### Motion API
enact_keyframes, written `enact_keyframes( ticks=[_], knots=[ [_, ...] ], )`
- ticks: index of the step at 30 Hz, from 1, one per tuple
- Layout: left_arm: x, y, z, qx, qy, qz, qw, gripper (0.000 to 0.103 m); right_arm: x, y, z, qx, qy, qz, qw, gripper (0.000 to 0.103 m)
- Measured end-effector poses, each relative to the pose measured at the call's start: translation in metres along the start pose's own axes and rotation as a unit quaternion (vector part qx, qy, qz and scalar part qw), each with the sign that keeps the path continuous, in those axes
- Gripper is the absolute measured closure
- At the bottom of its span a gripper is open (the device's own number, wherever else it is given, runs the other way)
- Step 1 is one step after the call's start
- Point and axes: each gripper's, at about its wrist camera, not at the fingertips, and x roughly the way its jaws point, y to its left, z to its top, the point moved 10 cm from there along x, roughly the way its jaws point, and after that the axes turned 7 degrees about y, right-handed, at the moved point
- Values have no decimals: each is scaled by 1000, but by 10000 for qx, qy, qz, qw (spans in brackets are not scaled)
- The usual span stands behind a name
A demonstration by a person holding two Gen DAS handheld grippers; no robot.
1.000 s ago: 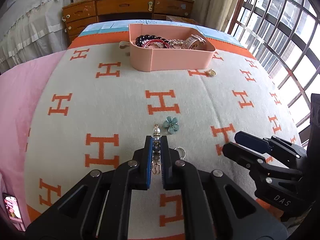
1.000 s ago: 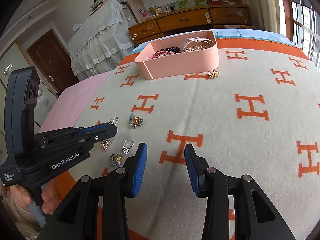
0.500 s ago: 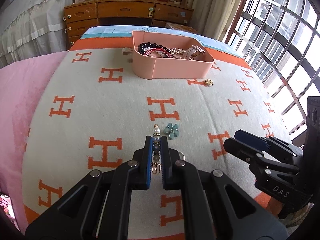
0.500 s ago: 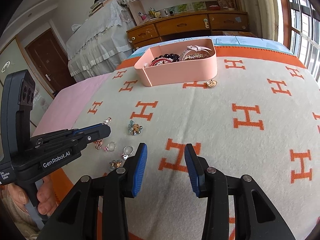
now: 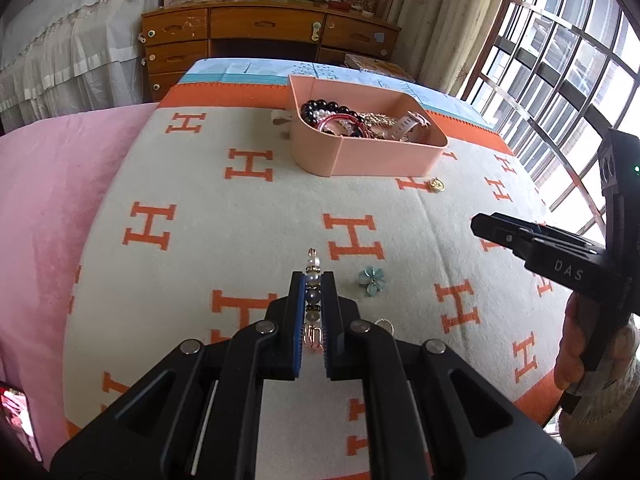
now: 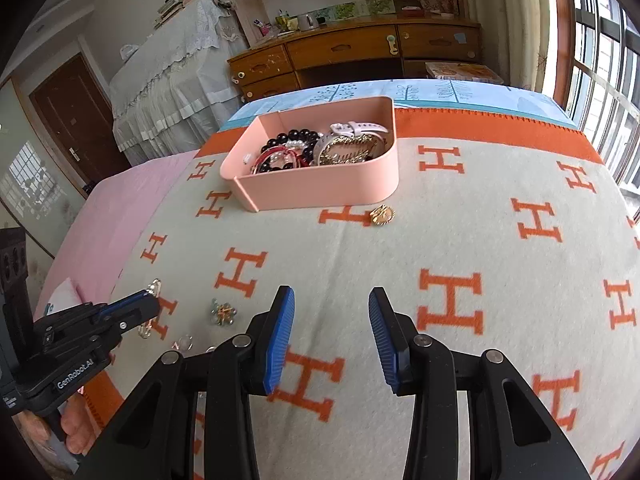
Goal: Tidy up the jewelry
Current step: 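Carry the pearl pin into the pink tray while the right tool drops the gold pendant there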
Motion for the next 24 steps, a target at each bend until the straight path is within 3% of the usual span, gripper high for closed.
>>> enact_keyframes(
  ticks=[10,24],
  knots=[
    [-1,32,43,-474,11,1,9989,98,34,-28,58,-72,197,-417,9989,64],
    [9,39,39,-635,158,-84,9978,98,78,-21,62,-988,414,-914,9900,64]
  ],
)
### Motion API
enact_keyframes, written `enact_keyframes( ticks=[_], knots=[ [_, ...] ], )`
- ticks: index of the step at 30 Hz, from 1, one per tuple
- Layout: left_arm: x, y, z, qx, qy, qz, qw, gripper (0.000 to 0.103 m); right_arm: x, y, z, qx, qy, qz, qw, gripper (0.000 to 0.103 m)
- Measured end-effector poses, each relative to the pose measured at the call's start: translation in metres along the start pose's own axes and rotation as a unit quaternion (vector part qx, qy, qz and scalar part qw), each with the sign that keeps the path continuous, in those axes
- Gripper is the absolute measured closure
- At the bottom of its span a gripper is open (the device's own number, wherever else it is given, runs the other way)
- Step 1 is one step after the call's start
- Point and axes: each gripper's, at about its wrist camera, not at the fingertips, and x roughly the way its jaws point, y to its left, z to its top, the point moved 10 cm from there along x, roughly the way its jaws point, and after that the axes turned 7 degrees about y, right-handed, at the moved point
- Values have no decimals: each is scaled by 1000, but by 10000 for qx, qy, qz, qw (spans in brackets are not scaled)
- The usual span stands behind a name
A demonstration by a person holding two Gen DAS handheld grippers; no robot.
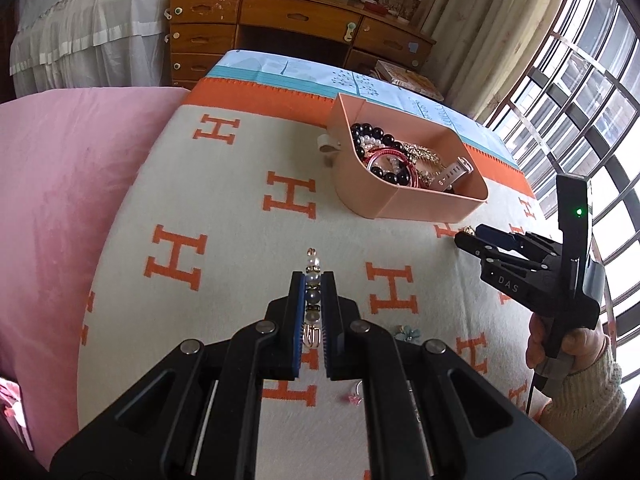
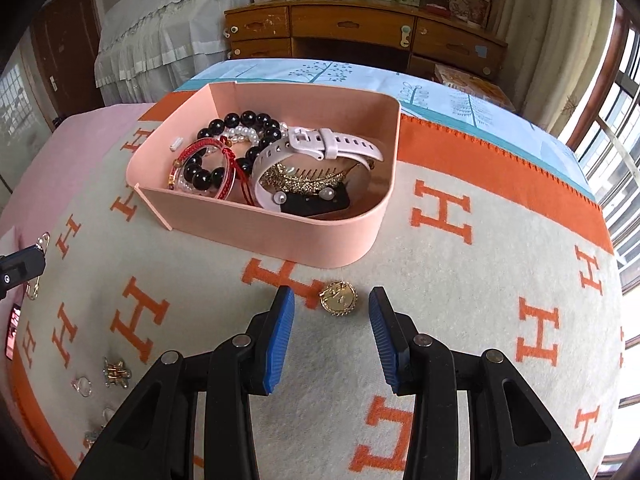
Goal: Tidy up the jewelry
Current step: 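Carry the pearl pin into the pink tray while the right tool drops the gold pendant there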
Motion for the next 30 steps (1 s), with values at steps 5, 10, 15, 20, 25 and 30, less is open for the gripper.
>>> enact_keyframes(
  ticks=[5,10,15,20,25,30],
  knots=[
    [6,1,-4,-19,72,-45,10000,98,1,1,0,-50,-11,-69,10000,83],
    [9,-2,-7,35,117,-74,9999,98,-2,-1,-5,103,27,-210,9997,84],
    [-2,-9,-3,207,62,-74,9997,98,-33,-5,-8,552,-3,212,9982,84],
    [-29,-25,17,533,-105,-78,9985,98,-97,-4,9,870,-285,592,9940,84],
    [-62,-57,58,864,-337,-254,9954,98,-168,1,49,1042,-763,1002,9866,84],
    [-75,-90,112,1063,-739,-91,9915,98,-217,0,98,1110,-1366,1077,9785,84]
  ],
)
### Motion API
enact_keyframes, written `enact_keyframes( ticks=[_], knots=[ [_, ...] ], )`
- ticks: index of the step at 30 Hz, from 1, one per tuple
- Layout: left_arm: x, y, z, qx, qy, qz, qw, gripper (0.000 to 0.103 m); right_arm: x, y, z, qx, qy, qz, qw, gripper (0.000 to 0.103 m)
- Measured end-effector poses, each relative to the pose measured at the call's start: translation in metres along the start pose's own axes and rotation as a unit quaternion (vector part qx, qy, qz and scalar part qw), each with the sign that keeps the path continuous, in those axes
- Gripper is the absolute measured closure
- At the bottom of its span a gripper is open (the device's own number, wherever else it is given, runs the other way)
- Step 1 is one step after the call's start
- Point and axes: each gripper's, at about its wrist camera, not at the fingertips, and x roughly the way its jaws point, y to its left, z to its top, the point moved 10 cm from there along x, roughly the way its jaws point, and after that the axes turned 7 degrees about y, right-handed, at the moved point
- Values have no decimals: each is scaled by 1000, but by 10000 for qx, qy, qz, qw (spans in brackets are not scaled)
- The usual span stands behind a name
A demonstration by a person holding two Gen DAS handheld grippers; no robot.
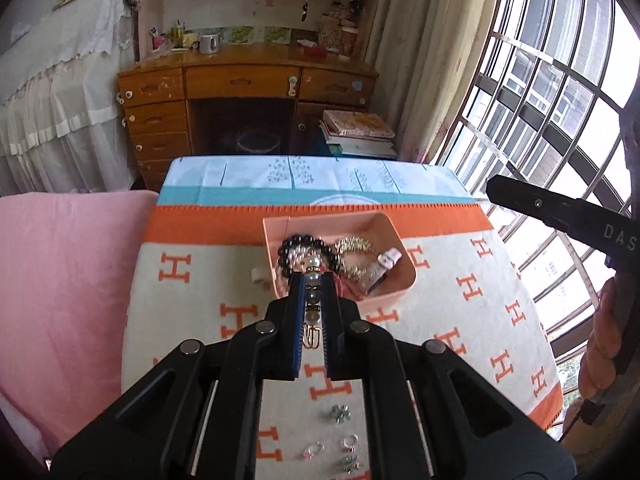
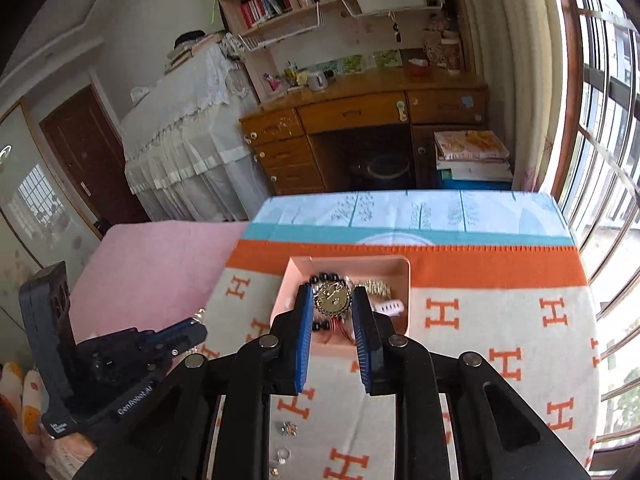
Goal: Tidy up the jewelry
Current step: 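Carry the pearl pin into the pink tray while the right tool drops the gold pendant there, then open both tools and move them back over the rings and brooches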
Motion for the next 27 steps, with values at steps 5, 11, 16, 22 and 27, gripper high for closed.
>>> enact_keyframes(
  ticks=[5,11,16,22,27],
  knots=[
    [49,1,35,-224,156,220,9994,98,25,4,27,26,-77,-78,9999,84],
    [130,13,28,-331,690,518,9957,98,103,-22,14,302,418,-260,9983,84],
    [168,24,12,-381,996,562,9927,98,152,-49,-11,565,885,-326,9939,84],
    [177,19,2,-239,1163,387,9922,77,180,-67,-34,663,1180,-223,9905,70],
    [163,8,-4,-179,1152,85,9931,46,171,-68,-36,639,962,-269,9929,56]
  ],
)
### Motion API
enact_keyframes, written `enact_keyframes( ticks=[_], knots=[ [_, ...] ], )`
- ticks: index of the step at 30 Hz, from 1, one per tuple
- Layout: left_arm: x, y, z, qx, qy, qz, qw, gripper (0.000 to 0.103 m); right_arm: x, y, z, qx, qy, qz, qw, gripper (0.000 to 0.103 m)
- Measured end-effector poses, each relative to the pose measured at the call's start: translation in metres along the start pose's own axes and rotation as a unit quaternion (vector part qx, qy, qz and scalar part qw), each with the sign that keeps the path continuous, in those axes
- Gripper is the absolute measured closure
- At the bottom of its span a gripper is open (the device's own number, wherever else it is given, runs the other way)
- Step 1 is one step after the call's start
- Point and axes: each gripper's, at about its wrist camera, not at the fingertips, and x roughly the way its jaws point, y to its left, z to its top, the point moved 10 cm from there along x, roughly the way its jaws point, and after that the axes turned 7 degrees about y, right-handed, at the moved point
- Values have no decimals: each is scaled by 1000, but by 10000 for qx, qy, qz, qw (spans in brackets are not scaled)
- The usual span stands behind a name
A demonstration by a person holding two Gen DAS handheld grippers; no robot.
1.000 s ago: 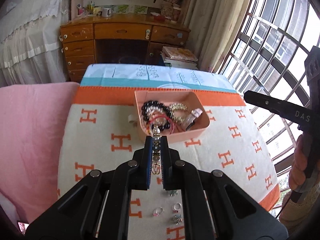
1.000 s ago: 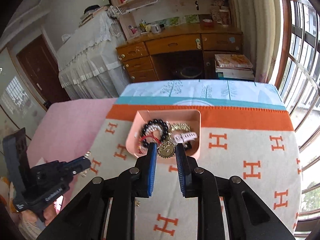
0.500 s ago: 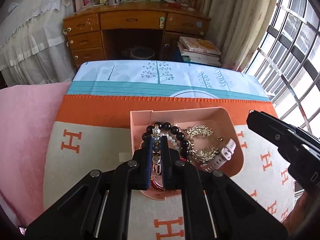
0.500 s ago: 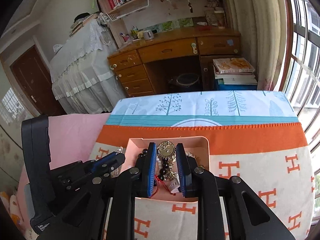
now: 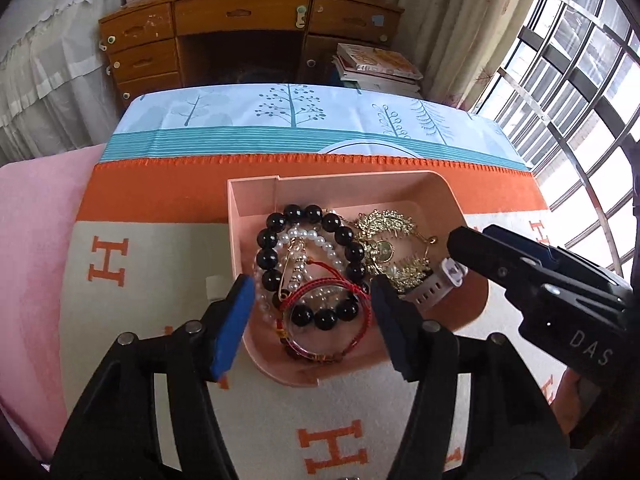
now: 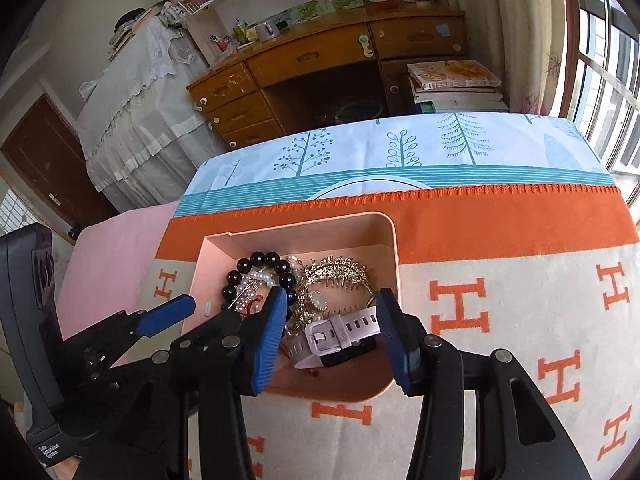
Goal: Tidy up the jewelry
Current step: 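Open both tools and move them back over the rings and brooches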
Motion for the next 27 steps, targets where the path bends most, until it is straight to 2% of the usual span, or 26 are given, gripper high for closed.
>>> enact_keyframes(
  ticks=[11,18,27],
  knots=[
    [-64,-5,-33,66,-461,9,9989,46,-65,18,-35,-4,-484,255,9985,56],
    [-100,-3,-73,7,-711,-78,9974,46,-100,41,-83,-266,-749,401,9960,56],
    [-120,-1,-121,-232,-914,-220,9953,46,-127,56,-145,-501,-1006,435,9927,56]
  ],
)
